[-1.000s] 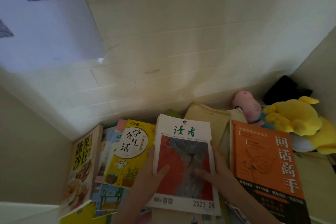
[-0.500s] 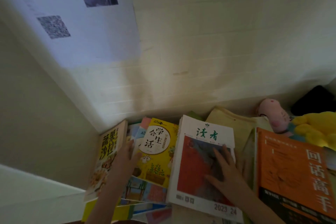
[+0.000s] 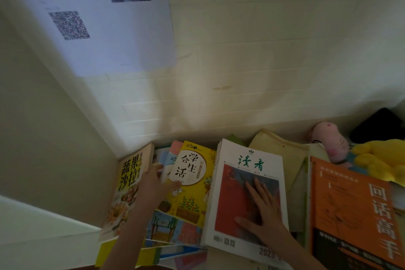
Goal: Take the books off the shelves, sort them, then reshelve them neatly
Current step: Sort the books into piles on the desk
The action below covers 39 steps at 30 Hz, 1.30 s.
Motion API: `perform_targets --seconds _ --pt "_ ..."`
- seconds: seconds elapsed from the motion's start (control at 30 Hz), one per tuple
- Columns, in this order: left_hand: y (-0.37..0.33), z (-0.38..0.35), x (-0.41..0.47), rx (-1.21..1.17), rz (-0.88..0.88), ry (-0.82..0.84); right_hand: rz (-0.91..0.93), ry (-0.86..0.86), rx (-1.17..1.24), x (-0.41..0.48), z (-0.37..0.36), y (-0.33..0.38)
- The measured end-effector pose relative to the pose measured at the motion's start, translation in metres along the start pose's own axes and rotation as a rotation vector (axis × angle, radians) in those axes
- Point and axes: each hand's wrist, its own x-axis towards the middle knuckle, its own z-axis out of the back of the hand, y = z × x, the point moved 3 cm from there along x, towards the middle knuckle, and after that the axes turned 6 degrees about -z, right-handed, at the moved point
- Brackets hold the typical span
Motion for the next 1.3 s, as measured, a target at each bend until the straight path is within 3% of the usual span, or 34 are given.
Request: perform_targets --seconds 0.17,0.57,0.67,0.73,0.8,0.9,0.97,1.13,1.3 --pt "0.019 -0.009 0.008 -0.065 -0.039 -0.008 0.024 -0.024 -0.005 0.001 -0.003 -0.003" --pt "-0.048 0.015 -0.034 -0.404 -0.227 -0.041 0.031 -0.026 0.047 0.001 0.000 -0.009" --pt "-0.073 0.058 -0.054 -0.469 -0.325 -0.182 -0.001 0.008 0.157 0.000 0.007 0.003" --pt "-0.087 0.079 -0.065 -0.528 -0.354 -0.212 -0.002 0.025 0.433 -0.003 0.019 0.026" --pt "-0.099 0.080 -0.074 -0.624 -0.369 -0.166 0.088 0.088 0.763 -0.005 0.037 0.057" --pt "-0.118 0.048 -0.086 -0.696 -0.427 -0.022 0.149 0.099 0.948 -0.004 0.067 0.092" --pt "-0.127 0.020 -0.091 -0.709 -0.513 0.085 0.140 -0.004 1.019 -0.007 0.086 0.094" --pt "-0.137 -0.024 -0.083 -0.645 -0.613 0.271 0.129 -0.345 0.944 -0.024 0.107 0.059" --pt "-0.117 -0.059 -0.084 -0.441 -0.575 0.280 0.080 -0.299 0.723 -0.029 0.076 0.024"
